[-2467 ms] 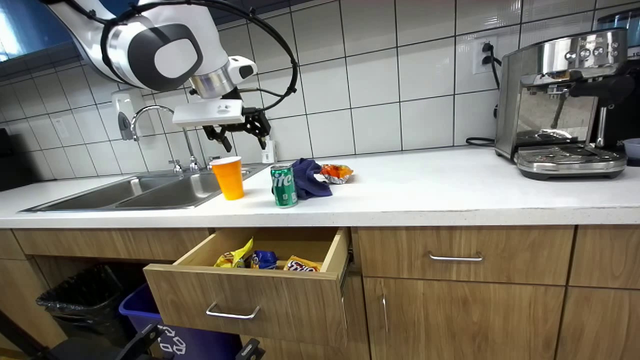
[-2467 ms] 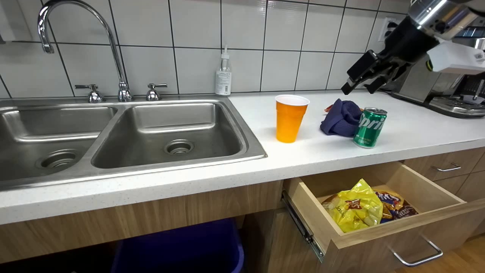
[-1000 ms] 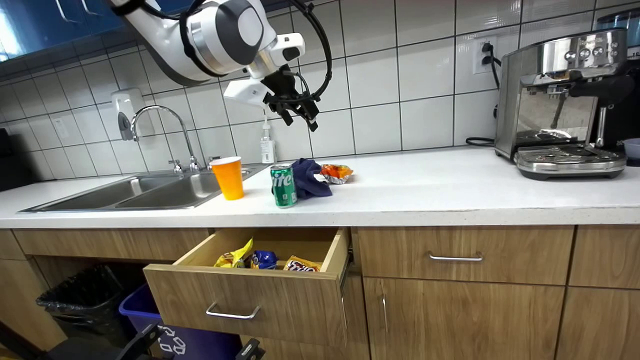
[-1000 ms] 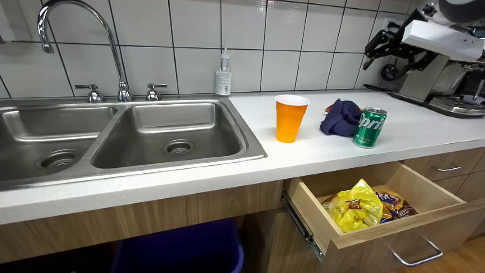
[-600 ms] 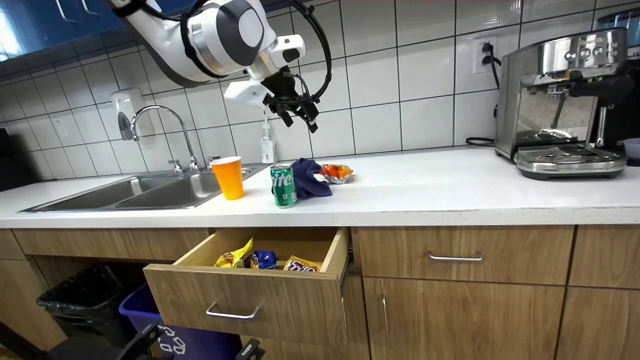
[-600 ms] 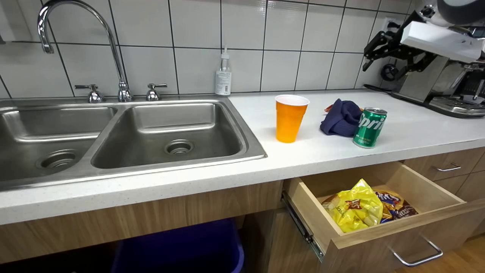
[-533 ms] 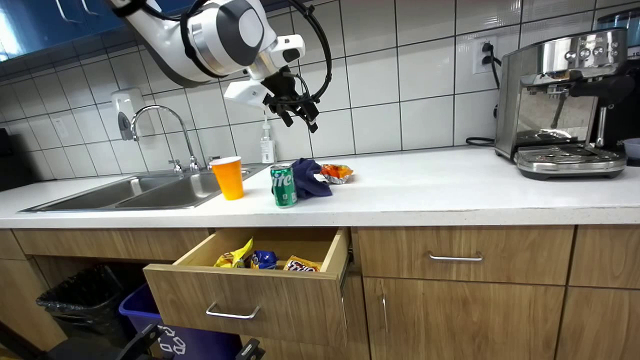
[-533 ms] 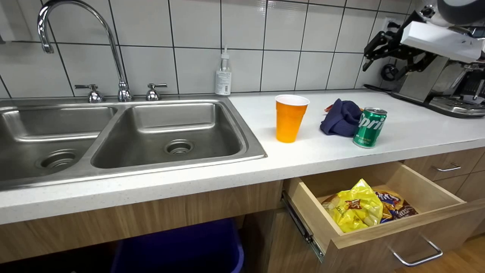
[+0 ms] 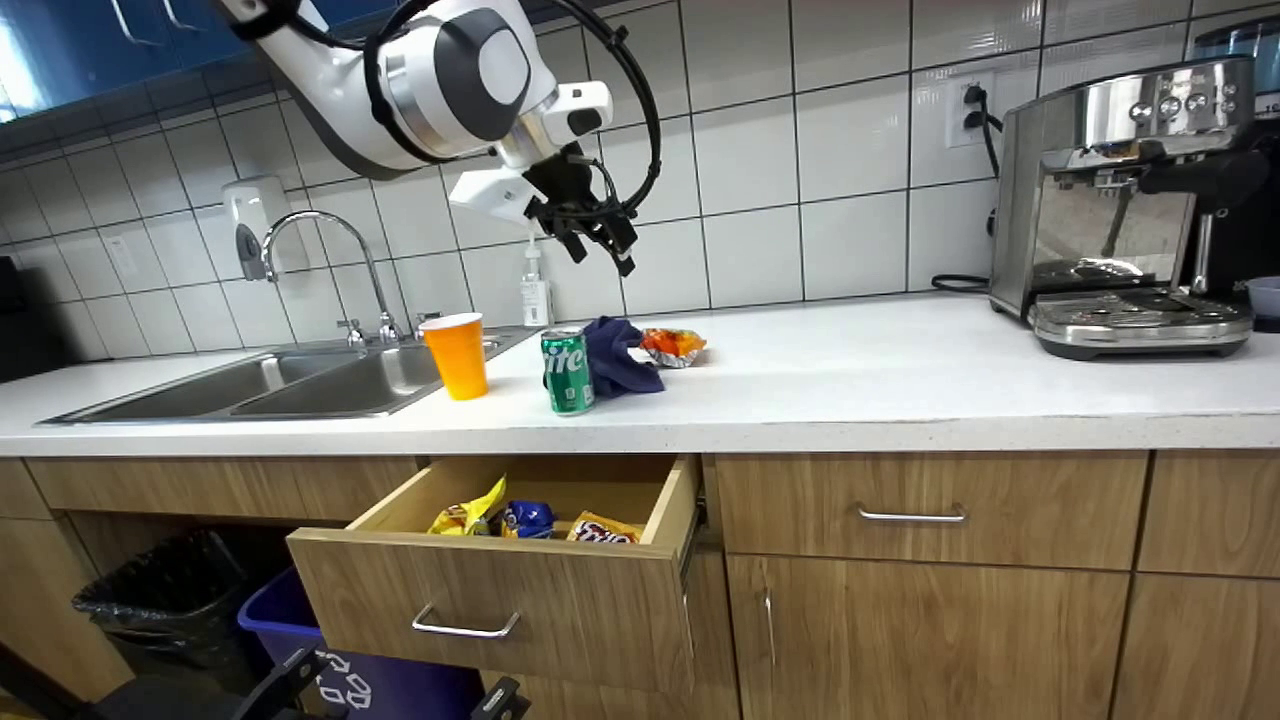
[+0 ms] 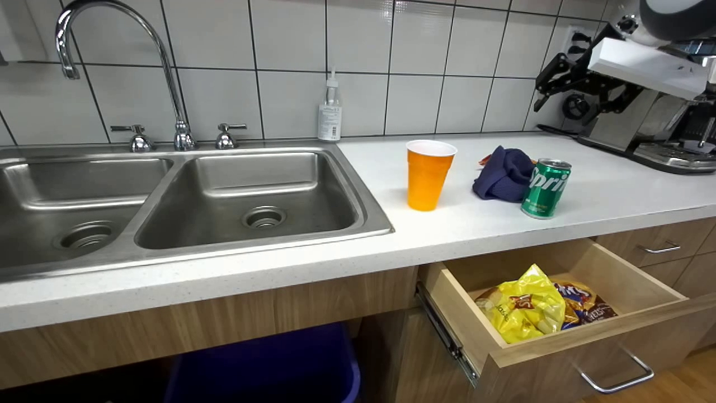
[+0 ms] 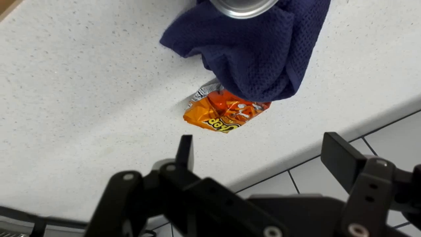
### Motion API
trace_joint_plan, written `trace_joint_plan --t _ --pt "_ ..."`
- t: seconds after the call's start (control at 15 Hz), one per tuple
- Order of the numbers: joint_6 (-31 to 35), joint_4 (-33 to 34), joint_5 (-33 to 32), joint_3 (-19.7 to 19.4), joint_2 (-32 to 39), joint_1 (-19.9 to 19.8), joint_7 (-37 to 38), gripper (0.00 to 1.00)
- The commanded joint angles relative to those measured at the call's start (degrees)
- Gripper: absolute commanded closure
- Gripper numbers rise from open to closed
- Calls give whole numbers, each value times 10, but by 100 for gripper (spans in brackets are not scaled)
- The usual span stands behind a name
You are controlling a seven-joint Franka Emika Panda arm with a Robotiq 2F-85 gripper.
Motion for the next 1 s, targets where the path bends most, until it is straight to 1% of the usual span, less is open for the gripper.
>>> trace_joint_plan --t 0.0,0.07,0.13,0.33,0.6,0.93 --pt "-49 26 51 5 14 3 -26 0" --pt "-59 31 53 4 17 2 -23 0" --pt "-70 37 72 -17 20 23 -34 0" --pt "-98 57 98 -26 28 28 -44 0" --pt "-131 90 100 -39 48 30 -43 0" --pt "-160 141 95 -52 92 32 -36 0"
